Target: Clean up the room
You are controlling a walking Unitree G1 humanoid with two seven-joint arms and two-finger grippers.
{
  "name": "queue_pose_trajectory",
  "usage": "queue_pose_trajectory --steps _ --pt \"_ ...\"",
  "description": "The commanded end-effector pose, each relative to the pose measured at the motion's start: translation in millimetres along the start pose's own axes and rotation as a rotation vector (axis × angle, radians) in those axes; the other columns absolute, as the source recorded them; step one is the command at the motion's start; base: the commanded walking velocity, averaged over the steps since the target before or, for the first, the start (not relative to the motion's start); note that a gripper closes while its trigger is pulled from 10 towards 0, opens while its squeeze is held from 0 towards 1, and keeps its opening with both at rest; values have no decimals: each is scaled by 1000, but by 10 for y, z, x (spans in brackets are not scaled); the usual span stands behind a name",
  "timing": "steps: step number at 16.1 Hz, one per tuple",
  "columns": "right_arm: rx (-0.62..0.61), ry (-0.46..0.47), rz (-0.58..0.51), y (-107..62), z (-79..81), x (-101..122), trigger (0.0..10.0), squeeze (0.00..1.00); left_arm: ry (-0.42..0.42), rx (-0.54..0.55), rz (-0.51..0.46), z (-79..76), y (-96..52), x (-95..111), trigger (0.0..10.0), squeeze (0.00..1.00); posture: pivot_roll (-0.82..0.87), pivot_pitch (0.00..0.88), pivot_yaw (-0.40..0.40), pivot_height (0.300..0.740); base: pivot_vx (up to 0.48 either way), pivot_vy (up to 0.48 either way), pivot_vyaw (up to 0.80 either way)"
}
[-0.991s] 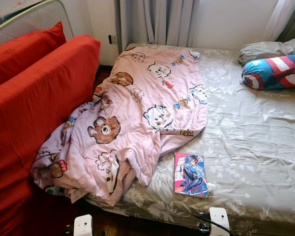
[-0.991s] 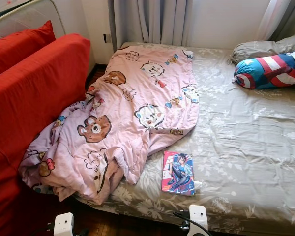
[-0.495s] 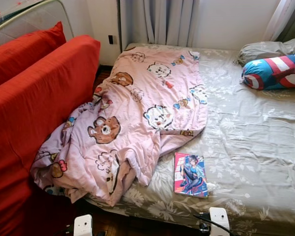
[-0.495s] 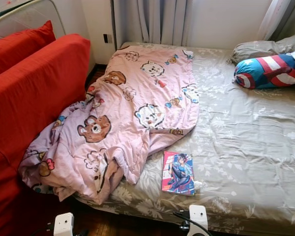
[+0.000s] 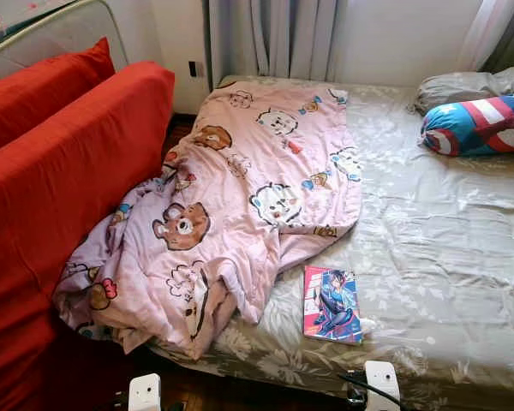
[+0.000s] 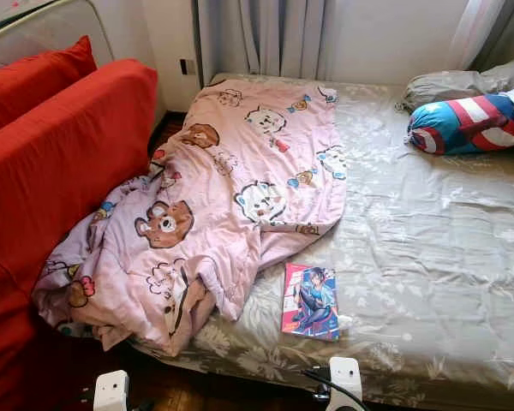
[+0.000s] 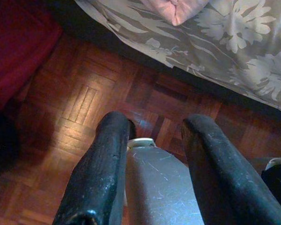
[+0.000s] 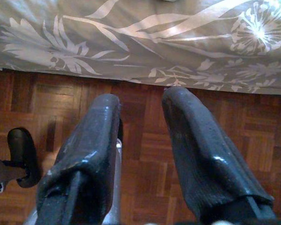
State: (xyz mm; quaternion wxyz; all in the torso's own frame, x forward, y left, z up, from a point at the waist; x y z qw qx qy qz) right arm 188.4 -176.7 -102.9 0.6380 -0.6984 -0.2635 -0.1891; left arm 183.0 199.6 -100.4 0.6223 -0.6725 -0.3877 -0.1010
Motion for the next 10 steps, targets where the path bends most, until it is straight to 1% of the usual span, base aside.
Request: queue_pose_trajectory --steps 1,4,7,10 --pt "5 174 -95 -20 -137 107 10000 0 93 26 81 298 -22 92 10000 0 -29 69 0 740 0 0 0" --pt "7 167 -88 -19 -137 103 10000 0 93 23 81 294 -21 92 10000 0 -31 72 2 740 0 0 0" --pt "20 177 -91 -13 -129 124 10000 0 105 14 48 283 -18 130 10000 0 -26 80 0 740 0 0 0" --pt "25 179 -94 -18 -134 129 10000 0 101 8 36 273 -15 148 10000 0 -27 77 -2 740 0 0 0"
Point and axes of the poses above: a point about 5 cm out from each wrist's last joint towards the gripper, its own y axis pointing out of the wrist towards the gripper, its own x axis along the axis of the wrist's last joint, z = x × y, the point moved 2 cm from there along y, pointing out of the wrist towards the gripper, and after that the axes turned 11 degrees about -y, right-handed, at the moved point
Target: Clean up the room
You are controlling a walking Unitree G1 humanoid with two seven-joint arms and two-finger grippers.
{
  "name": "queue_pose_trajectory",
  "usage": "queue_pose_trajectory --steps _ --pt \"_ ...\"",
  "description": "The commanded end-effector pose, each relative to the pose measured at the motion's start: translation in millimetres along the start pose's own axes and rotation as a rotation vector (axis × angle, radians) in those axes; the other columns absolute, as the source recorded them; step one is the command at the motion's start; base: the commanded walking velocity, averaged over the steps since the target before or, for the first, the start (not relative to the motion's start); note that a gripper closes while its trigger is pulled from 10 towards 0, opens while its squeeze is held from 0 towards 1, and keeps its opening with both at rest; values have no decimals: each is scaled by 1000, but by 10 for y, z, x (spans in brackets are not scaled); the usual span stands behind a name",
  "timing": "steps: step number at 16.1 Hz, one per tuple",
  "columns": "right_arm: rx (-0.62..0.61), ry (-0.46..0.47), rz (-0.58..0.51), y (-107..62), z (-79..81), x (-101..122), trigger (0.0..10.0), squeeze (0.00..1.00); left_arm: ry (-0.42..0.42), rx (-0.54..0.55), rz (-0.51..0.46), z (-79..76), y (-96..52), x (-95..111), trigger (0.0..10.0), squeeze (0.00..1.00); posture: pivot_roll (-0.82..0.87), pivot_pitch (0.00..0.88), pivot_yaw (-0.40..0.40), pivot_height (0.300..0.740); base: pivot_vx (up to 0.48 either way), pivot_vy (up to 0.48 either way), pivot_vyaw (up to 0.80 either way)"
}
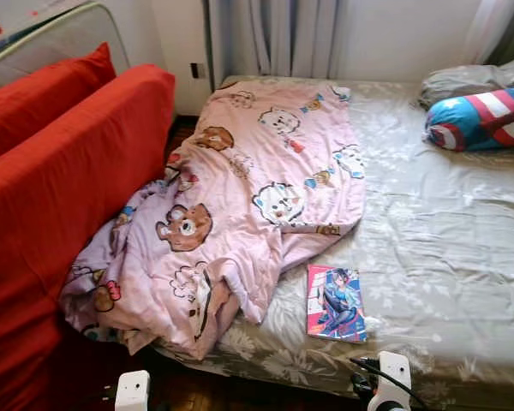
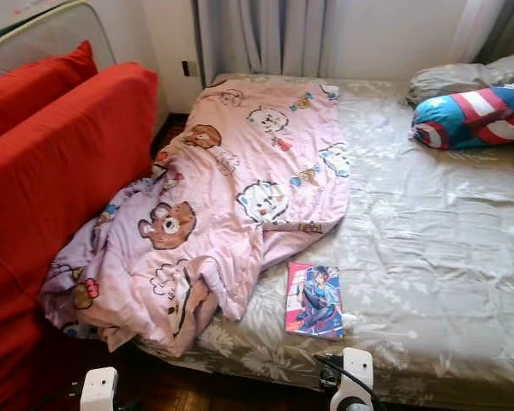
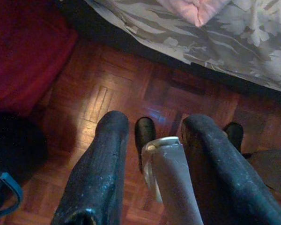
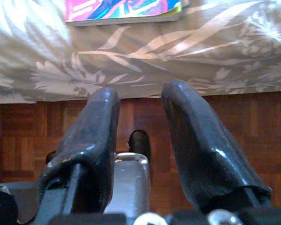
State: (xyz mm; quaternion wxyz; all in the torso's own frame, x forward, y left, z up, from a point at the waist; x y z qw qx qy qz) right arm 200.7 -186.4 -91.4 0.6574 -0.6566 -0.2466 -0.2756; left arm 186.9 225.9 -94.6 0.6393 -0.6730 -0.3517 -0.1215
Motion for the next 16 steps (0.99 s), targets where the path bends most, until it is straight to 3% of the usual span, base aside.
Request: queue_pose_trajectory --steps 1,8,12,15,16 --pt "-3 14 3 -13 -22 -17 10000 0 12 4 2 49 -14 -9 10000 0 -26 75 -4 740 0 0 0" --pt "9 -14 -25 -22 -95 34 10000 0 -11 -30 -21 -118 22 23 10000 0 -33 64 -39 740 0 0 0" --pt "14 -20 -25 -30 -116 29 10000 0 -10 -19 -22 -96 11 -8 10000 0 -38 67 -43 740 0 0 0" --pt "6 -20 -45 -39 -122 36 10000 0 -7 -18 -124 -119 30 208 10000 0 -42 70 -37 740 0 0 0" --pt "-6 -9 -88 -51 -121 64 10000 0 -12 -58 -212 -193 41 410 10000 0 -41 70 -33 740 0 0 0"
Point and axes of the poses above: a point about 5 cm out from each wrist's last joint towards the gripper, its own y axis pointing out of the wrist towards the gripper, its own x axis along the axis of the wrist's last joint, z = x × y, the point moved 2 cm from there along y, pointing out of the wrist towards the gripper, and after that the axes turned 11 degrees about -y, right-handed, at the moved point
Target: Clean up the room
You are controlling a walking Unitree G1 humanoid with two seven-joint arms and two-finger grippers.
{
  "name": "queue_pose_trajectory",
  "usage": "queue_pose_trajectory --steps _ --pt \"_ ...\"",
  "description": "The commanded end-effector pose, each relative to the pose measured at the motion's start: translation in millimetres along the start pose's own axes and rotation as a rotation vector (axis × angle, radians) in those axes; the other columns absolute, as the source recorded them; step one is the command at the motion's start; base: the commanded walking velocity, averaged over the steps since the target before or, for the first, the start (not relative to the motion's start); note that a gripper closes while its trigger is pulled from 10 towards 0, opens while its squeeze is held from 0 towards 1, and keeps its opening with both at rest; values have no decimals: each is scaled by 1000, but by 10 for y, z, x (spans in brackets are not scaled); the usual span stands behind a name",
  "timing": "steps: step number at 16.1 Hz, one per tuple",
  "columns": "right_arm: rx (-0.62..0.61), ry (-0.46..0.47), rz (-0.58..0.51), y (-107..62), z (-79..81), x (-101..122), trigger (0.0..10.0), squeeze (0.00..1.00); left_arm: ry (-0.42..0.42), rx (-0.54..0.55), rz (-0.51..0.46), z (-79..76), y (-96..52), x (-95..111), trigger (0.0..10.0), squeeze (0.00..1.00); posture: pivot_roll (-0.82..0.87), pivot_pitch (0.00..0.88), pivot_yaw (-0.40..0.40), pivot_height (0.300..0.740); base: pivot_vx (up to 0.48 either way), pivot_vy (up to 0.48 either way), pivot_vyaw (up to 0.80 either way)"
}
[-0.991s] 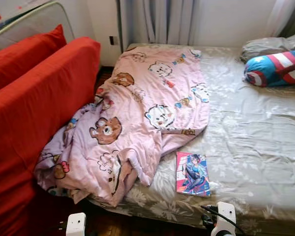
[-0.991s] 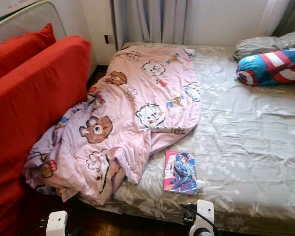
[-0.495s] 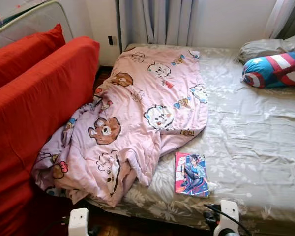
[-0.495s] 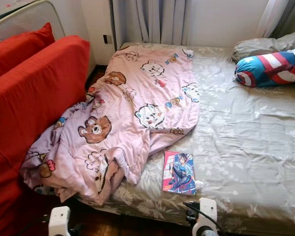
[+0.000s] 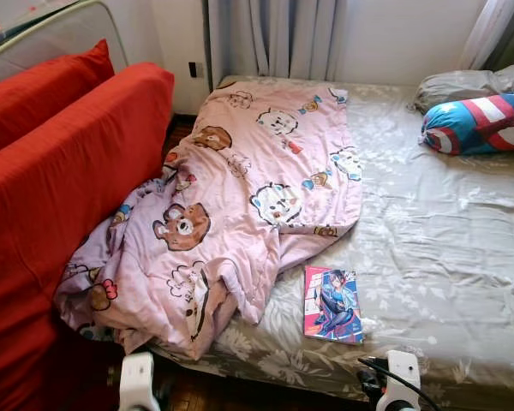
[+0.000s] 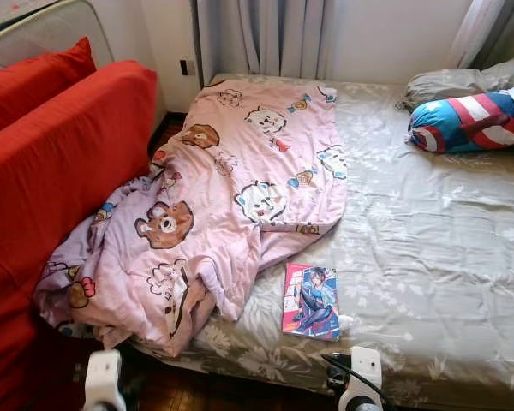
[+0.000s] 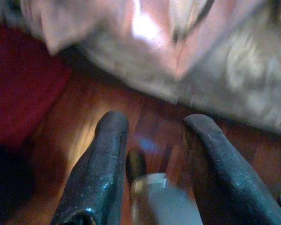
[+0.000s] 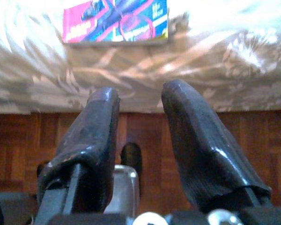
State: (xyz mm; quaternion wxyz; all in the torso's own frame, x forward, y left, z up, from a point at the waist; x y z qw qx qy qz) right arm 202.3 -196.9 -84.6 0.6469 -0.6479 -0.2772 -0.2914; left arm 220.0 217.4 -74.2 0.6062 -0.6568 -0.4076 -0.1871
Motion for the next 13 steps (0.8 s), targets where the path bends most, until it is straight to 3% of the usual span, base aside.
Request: queue_pose_trajectory --steps 1,2,4,6,10,13 --pt "-17 21 -58 -23 -10 31 10000 0 -17 -13 -90 -9 32 205 10000 0 -42 68 -30 740 0 0 0" --pt "-32 8 -124 -43 -13 83 10000 0 -25 -33 -212 -28 49 467 10000 0 -55 62 -27 740 0 0 0" --pt "-46 50 -195 -55 -20 152 10000 0 -16 -77 -315 -83 44 690 10000 0 -57 57 -22 740 0 0 0" --pt "-32 25 -260 106 -130 644 10000 0 15 -128 -427 -159 9 925 10000 0 -61 52 -22 740 0 0 0" --pt "-41 -21 -453 34 -153 994 10000 0 26 -181 -600 -142 -193 1137 10000 0 -61 50 -28 740 0 0 0" --pt "-10 -81 -548 -37 -106 1136 10000 0 48 -237 -632 -236 -317 1123 10000 0 -66 42 -30 740 0 0 0"
Point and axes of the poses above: a point about 5 cm out from each wrist's last joint towards the gripper, its own y axis pointing out of the wrist towards the gripper, its own x axis along the axis of the wrist's last joint, z = x × y, the point moved 2 cm from there along y, pointing out of the wrist towards the gripper, and after that the axes turned 11 degrees about -y, right-handed, at the moved point
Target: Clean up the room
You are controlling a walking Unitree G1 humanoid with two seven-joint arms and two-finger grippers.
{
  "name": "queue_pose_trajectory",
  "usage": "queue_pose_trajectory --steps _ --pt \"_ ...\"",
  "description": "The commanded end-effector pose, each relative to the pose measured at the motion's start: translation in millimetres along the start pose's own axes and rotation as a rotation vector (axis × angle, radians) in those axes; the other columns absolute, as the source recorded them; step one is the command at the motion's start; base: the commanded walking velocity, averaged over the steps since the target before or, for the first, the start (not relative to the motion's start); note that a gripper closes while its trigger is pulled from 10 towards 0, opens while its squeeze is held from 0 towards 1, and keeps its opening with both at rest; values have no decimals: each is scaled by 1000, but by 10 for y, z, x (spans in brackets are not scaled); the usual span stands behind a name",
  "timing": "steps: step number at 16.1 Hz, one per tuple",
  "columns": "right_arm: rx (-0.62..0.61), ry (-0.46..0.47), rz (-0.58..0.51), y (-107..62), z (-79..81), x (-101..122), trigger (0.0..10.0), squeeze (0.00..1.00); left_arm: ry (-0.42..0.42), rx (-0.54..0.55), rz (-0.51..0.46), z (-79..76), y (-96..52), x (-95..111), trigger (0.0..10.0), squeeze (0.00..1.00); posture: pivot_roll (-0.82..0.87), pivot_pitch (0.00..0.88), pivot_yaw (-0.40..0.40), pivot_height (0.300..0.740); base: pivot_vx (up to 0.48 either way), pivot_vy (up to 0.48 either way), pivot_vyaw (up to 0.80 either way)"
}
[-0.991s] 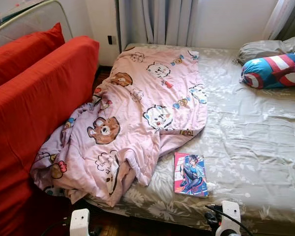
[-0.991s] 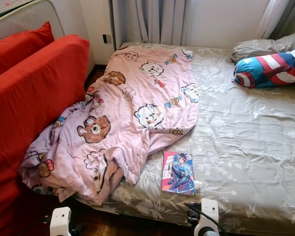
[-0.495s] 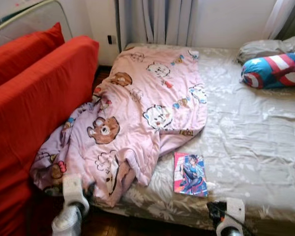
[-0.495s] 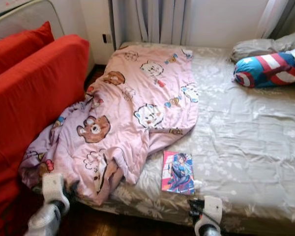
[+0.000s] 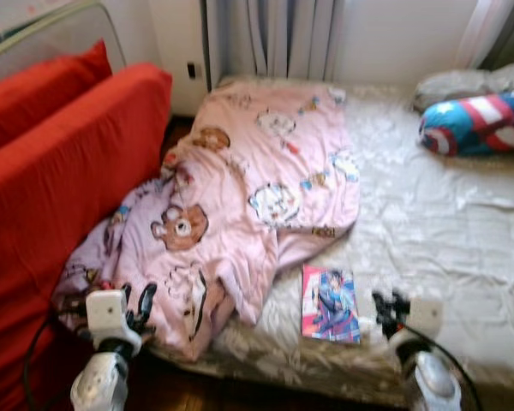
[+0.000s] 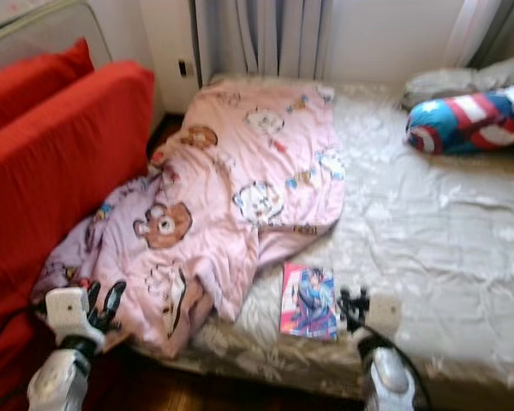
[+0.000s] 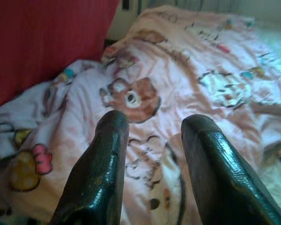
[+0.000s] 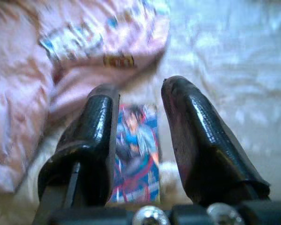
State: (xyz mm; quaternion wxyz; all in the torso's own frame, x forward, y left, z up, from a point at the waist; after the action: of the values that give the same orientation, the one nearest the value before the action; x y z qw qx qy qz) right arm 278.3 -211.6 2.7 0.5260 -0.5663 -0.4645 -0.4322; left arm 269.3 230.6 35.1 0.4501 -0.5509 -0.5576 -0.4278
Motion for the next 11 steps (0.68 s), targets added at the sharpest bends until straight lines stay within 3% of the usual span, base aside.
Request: queue_pose_trajectory --steps 1,3,5,11 --pt "29 -26 -38 -19 62 57 10000 0 -11 -34 3 -95 -33 7 10000 0 -74 42 -32 740 0 0 0" --pt "-12 -4 -70 -11 36 141 10000 0 -20 -62 0 -177 -78 25 10000 0 -81 51 -35 740 0 0 0" --pt "32 -86 -142 -46 92 277 10000 0 -21 -74 10 -258 -107 41 10000 0 -67 67 -55 740 0 0 0" --pt "-48 -70 -130 -131 43 305 10000 0 -48 -77 -18 -353 -63 205 10000 0 -46 79 -67 740 0 0 0"
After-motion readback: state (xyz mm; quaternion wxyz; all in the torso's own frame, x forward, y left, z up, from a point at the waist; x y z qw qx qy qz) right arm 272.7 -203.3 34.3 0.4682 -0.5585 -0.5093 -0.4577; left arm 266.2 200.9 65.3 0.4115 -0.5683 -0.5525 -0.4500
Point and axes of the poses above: a point about 5 cm out from each wrist's last joint towards the gripper, its own y axis pointing out of the wrist towards the gripper, its own x axis along the axis of the wrist's last joint, z = x × y, the point moved 2 cm from there along y, pointing out of the wrist towards the gripper, and after that the axes turned 11 degrees about -y, right-handed, at the moved point
